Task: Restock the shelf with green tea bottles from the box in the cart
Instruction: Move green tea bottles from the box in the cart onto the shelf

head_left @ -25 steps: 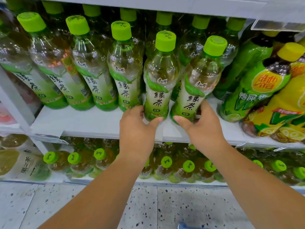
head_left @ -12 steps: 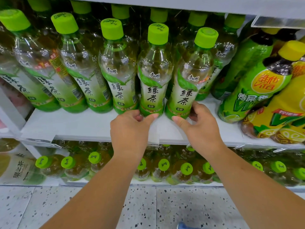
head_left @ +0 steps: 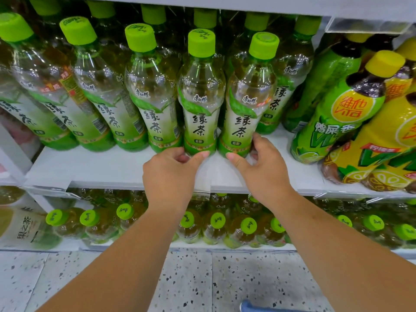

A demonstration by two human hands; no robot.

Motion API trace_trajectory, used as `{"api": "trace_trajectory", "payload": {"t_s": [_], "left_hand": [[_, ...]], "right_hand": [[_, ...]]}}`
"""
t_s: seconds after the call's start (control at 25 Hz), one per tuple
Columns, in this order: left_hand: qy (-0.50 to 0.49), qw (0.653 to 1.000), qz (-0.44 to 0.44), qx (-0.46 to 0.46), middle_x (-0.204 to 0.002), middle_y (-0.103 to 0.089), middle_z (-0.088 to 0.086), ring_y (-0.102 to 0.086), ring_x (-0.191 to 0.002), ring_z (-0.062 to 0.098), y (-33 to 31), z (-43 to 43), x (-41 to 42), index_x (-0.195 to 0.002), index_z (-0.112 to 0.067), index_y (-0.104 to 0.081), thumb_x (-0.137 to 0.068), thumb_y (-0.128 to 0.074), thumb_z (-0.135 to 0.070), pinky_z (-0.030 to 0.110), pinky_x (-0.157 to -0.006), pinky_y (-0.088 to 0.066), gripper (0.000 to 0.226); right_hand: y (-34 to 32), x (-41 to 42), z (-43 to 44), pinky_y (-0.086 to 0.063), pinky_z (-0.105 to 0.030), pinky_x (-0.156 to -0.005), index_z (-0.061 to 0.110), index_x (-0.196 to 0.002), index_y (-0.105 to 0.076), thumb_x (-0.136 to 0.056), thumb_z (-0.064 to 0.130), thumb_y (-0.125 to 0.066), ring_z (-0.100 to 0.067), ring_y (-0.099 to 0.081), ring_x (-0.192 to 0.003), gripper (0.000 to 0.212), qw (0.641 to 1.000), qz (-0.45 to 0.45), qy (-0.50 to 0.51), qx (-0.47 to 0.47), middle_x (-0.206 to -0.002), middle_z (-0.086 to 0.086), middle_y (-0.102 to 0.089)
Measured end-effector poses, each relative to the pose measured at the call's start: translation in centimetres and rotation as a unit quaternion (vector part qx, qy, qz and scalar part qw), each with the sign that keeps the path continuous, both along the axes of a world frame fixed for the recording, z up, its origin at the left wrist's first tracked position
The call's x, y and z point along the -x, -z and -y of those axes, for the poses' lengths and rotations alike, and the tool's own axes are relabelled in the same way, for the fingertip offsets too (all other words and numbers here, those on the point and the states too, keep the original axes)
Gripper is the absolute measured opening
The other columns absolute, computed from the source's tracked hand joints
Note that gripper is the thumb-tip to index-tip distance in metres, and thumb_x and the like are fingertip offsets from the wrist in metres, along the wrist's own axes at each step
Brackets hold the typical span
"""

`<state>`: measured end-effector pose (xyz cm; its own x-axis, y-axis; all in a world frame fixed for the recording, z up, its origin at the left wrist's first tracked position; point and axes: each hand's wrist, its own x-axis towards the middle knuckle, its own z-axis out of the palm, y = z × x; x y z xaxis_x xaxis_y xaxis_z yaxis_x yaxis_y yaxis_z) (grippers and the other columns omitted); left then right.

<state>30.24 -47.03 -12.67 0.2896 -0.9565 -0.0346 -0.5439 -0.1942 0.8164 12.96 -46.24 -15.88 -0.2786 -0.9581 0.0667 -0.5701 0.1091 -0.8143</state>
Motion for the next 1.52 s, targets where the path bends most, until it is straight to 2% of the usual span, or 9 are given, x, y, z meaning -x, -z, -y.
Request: {"api": "trace_trajectory", "payload": {"t_s": [0.12, 0.24, 0.4, 0.52, 0.68, 0.8, 0.96, 1.16, 1.52], "left_hand": [[0.001, 1.000, -0.011, -0.008, -0.076, -0.065, -0.017, -0.066, -0.082, 0.012, 0.4, 0.1, -0.2, -0.085, -0.031, -0.072, -0.076, -0.078, -0.061, 0.033, -0.086, -0.055, 0.033], [0.017, 1.000, 0.001, -0.005, -0.087, -0.066, -0.016, -0.063, -0.090, 0.010, 0.7, 0.2, -0.3, -0.118, -0.019, -0.072, -0.079, -0.076, -0.061, 0.032, -0.090, -0.052, 0.058], [0.052, 0.998, 0.019, -0.009, -0.081, -0.059, -0.017, -0.058, -0.087, 0.010, 0.7, 0.6, -0.6, -0.112, -0.017, -0.070, -0.084, -0.074, -0.056, 0.023, -0.079, -0.041, 0.049], [0.078, 0.997, 0.010, -0.026, -0.089, -0.064, -0.011, -0.062, -0.092, 0.013, 0.8, 0.8, -1.1, -0.112, -0.015, -0.068, -0.086, -0.073, -0.052, 0.024, -0.080, -0.041, 0.045], [0.135, 0.988, -0.030, -0.068, -0.112, -0.066, -0.006, -0.062, -0.102, 0.012, 0.2, 0.5, -2.0, -0.133, -0.014, -0.061, -0.087, -0.074, -0.040, 0.021, -0.087, -0.042, 0.054], [0.185, 0.976, -0.069, -0.096, -0.130, -0.060, -0.004, -0.059, -0.107, 0.010, -0.9, -0.1, -3.1, -0.148, -0.014, -0.046, -0.089, -0.072, -0.038, 0.025, -0.092, -0.044, 0.069], [0.230, 0.960, -0.094, -0.129, -0.135, -0.055, -0.009, -0.056, -0.110, 0.011, -2.7, -1.0, -4.0, -0.149, -0.026, -0.043, -0.093, -0.064, -0.047, 0.033, -0.096, -0.047, 0.064], [0.285, 0.929, -0.123, -0.202, -0.132, -0.058, -0.009, -0.059, -0.103, 0.000, -3.7, -4.9, -6.0, -0.145, -0.027, -0.045, -0.093, -0.067, -0.043, 0.010, -0.064, -0.045, 0.058], [0.339, 0.897, -0.109, -0.260, -0.137, -0.057, -0.008, -0.056, -0.122, 0.010, -11.8, -14.1, -10.0, -0.146, -0.024, -0.047, -0.095, -0.067, -0.042, 0.022, -0.086, -0.043, 0.058]], "right_hand": [[-0.2, 0.1, -0.1, -0.047, -0.028, -0.103, 0.033, -0.138, -0.055, -0.080, 0.055, -0.071, -0.010, -0.057, -0.117, 0.064, 1.000, 0.009, -0.004, -0.019, -0.126, 0.014, -0.064], [-0.8, 0.5, -0.1, -0.039, -0.008, -0.093, 0.030, -0.143, -0.053, -0.086, 0.039, -0.077, -0.003, -0.057, -0.113, 0.062, 0.998, 0.043, -0.010, -0.046, -0.130, 0.014, -0.063], [-1.3, 0.5, 0.1, -0.042, -0.022, -0.106, 0.029, -0.145, -0.051, -0.085, 0.033, -0.080, -0.007, -0.057, -0.121, 0.067, 0.995, 0.073, -0.006, -0.071, -0.133, 0.012, -0.064], [-1.5, -0.3, 0.0, -0.042, -0.026, -0.110, 0.027, -0.146, -0.050, -0.085, 0.029, -0.080, -0.008, -0.057, -0.123, 0.067, 0.992, 0.106, 0.024, -0.070, -0.134, 0.011, -0.064], [-2.6, -2.1, -1.1, -0.042, -0.038, -0.114, 0.031, -0.144, -0.052, -0.082, 0.040, -0.074, -0.006, -0.055, -0.128, 0.067, 0.979, 0.179, 0.063, -0.077, -0.137, 0.014, -0.062], [-4.0, -3.1, -2.2, -0.041, -0.035, -0.107, 0.028, -0.137, -0.059, -0.089, 0.034, -0.068, -0.009, -0.058, -0.122, 0.050, 0.961, 0.244, 0.092, -0.090, -0.131, 0.012, -0.066], [-5.2, -3.4, -4.8, -0.036, -0.032, -0.097, 0.027, -0.138, -0.056, -0.098, 0.029, -0.062, -0.014, -0.053, -0.117, 0.041, 0.936, 0.301, 0.145, -0.108, -0.126, 0.008, -0.058], [-5.9, -5.6, -9.8, -0.044, -0.039, -0.106, 0.037, -0.138, -0.057, -0.095, 0.036, -0.063, -0.017, -0.053, -0.129, 0.043, 0.918, 0.329, 0.171, -0.142, -0.141, 0.004, -0.055], [-15.0, -9.5, -21.8, -0.040, -0.032, -0.096, 0.031, -0.142, -0.054, -0.098, 0.037, -0.062, -0.011, -0.054, -0.119, 0.046, 0.898, 0.329, 0.232, -0.174, -0.132, 0.011, -0.055]]}}
